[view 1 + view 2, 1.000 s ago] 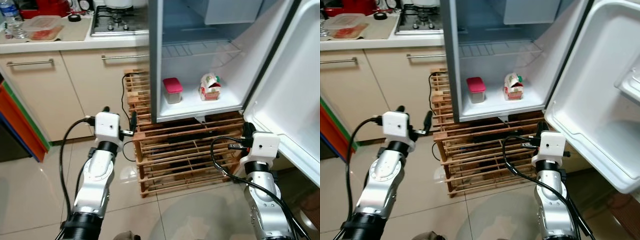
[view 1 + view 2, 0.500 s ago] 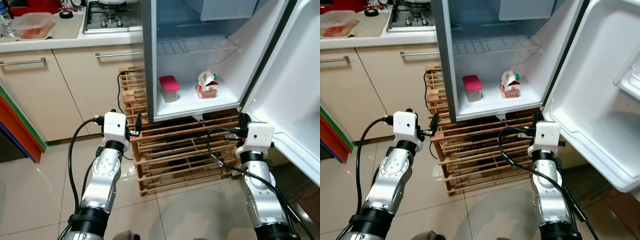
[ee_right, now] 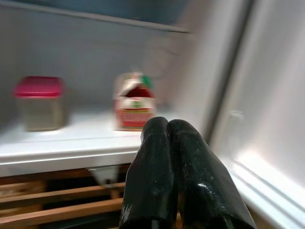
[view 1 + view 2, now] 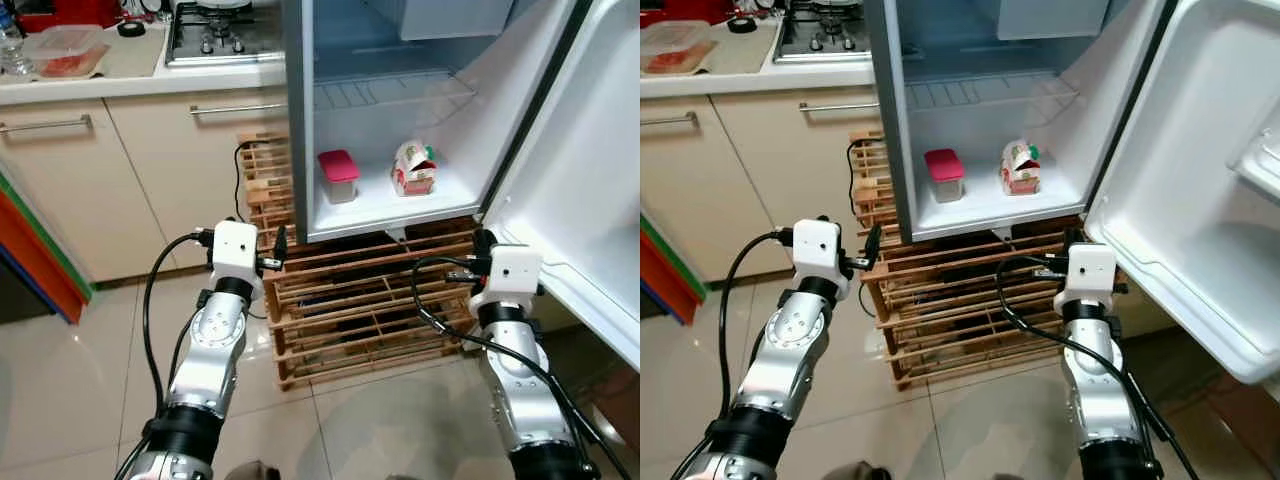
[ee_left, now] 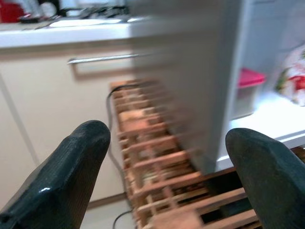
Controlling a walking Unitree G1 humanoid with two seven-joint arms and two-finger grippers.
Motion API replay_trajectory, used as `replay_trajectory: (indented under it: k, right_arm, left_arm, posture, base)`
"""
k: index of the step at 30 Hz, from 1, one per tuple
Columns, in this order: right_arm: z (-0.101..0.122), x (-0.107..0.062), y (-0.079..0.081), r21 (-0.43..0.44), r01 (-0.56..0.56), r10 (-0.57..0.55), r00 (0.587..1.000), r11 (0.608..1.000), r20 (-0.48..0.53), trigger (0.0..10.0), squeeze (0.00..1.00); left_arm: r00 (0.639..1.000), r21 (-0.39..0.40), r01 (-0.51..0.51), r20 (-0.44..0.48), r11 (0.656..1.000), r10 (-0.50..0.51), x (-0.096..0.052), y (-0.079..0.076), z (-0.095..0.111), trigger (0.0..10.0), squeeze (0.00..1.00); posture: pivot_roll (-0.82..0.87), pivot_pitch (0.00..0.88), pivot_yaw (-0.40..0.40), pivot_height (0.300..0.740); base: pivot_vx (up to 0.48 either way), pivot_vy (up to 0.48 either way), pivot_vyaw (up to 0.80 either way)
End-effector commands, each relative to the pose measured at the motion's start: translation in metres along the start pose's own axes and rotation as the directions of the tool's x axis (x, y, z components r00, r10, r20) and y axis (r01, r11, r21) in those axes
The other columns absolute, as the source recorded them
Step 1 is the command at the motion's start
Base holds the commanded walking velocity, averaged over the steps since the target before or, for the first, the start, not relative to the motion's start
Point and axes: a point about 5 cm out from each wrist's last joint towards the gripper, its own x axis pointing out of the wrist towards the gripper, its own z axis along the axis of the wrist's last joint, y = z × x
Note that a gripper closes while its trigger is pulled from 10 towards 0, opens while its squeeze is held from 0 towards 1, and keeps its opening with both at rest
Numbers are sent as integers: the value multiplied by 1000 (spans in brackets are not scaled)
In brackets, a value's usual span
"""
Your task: Restocking fridge
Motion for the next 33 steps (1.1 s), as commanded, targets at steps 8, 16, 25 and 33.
replay_trajectory:
  k: [8, 16, 25, 33]
  right_arm:
    - [-1, 5, -1, -8, 2, -3, 1000, 1000, -16, 10000, 0]
    - [-2, 5, -2, 1, 6, -6, 1000, 1000, -24, 10000, 0]
    - [-3, 5, -1, 0, 3, -3, 1000, 1000, -29, 10000, 0]
    - [-5, 4, -2, -3, 5, -5, 999, 1000, -34, 10000, 0]
  left_arm:
    - [1000, -17, 18, 4, 1000, -18, 0, -5, 0, 10000, 0]
    - [1000, -10, 18, 1, 1000, -18, 0, -8, 0, 10000, 0]
    - [1000, -10, 9, -1, 1000, -9, 2, -8, -1, 10000, 0]
    - [1000, -6, 7, 2, 1000, -7, 2, -9, 0, 10000, 0]
  posture:
    - [-69, 0, -16, 740]
    - [-71, 0, -18, 740]
    - [-72, 0, -18, 740]
    - [-78, 0, -15, 740]
  base:
    - [0, 0, 729]
    - [0, -31, 0]
    - [0, -250, 0]
    - [0, -259, 0]
